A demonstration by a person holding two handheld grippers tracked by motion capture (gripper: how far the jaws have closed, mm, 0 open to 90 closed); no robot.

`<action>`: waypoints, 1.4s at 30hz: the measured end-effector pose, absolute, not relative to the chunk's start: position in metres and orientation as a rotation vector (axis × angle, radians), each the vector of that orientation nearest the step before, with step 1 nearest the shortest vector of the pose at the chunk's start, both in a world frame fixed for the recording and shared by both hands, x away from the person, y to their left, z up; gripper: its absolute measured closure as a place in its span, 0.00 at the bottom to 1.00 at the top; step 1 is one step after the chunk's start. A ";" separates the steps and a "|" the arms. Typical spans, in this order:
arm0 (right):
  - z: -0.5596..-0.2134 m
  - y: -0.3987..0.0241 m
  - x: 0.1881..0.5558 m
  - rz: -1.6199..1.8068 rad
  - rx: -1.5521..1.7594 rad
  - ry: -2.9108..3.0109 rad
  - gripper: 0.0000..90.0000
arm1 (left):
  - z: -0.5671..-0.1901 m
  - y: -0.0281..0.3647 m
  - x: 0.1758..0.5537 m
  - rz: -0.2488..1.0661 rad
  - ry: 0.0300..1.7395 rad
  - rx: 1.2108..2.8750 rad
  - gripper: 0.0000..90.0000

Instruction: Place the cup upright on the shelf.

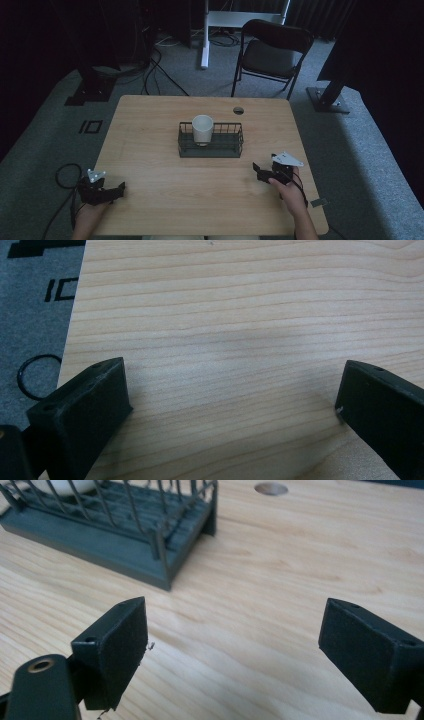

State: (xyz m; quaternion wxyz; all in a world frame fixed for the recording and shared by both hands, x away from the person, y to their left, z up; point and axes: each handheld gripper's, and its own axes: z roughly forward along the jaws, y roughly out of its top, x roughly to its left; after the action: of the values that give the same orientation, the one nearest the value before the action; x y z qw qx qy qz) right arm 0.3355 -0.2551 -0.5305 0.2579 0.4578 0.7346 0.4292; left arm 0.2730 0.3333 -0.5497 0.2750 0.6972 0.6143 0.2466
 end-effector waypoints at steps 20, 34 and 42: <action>-0.549 -0.294 0.320 0.956 1.452 1.939 0.14 | -0.550 0.333 0.273 0.664 1.651 1.874 0.01; -0.552 -0.295 0.316 0.836 1.612 1.912 0.14 | -0.550 0.333 0.273 0.664 1.651 1.874 0.01; -0.552 -0.297 0.315 0.815 1.647 1.878 0.13 | -0.550 0.333 0.273 0.664 1.651 1.873 0.01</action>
State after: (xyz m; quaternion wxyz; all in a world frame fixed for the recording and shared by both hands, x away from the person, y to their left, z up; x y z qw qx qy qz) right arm 0.3153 -0.2970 -0.5525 0.2540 0.6062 0.6913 0.3001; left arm 0.2729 0.3333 -0.5498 0.2752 0.6970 0.6143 0.2472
